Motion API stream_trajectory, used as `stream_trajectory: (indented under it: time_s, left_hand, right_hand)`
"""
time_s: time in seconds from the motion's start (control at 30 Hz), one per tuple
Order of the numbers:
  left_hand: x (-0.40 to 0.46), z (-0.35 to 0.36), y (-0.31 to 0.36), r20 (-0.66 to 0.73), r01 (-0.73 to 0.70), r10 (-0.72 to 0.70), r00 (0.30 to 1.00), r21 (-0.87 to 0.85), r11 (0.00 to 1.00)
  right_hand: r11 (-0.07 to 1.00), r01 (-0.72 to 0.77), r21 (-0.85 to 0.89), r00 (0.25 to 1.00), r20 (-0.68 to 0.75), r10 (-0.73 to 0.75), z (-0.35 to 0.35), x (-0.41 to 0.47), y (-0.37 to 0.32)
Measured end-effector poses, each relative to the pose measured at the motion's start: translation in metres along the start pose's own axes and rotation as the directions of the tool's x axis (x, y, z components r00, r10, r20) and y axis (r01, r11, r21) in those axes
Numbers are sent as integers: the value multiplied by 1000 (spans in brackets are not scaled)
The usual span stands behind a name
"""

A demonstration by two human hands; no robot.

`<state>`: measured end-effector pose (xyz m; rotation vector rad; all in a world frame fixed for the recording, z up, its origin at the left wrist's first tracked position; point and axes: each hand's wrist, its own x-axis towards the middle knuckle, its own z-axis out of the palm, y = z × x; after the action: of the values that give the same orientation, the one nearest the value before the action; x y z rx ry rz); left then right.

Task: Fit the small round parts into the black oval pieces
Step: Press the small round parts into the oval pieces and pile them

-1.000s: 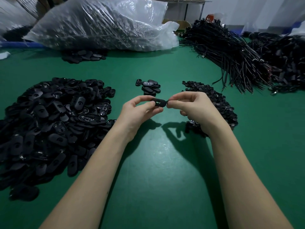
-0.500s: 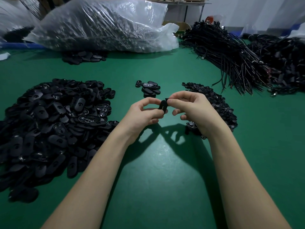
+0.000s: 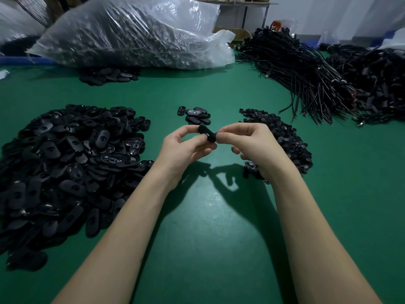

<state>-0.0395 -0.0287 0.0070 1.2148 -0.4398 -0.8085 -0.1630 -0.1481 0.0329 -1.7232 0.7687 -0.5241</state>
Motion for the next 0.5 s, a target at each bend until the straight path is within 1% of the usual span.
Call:
stream_trajectory:
  time_s: [0.13,0.27,0.4,0.5]
  left_hand:
    - [1,1,-1,34,8,-8,999,-18,1000]
    - [3,0,-3,21,14,-14,1000,-24,1000]
    - [2,1,-3,83,18,-15,996,-32,999]
    - [2,2,-2,102,13,-9,995,-38,999]
  right_hand:
    - [1000,27,-1,999,-32,-27,1,1,0]
    - [1000,30,-5,998,-55,-31,1,2,1]
    - [1000,18,3,997,-81,-18,3,3,1]
    - [1000,17,12,996,-90,-16,4,3,1]
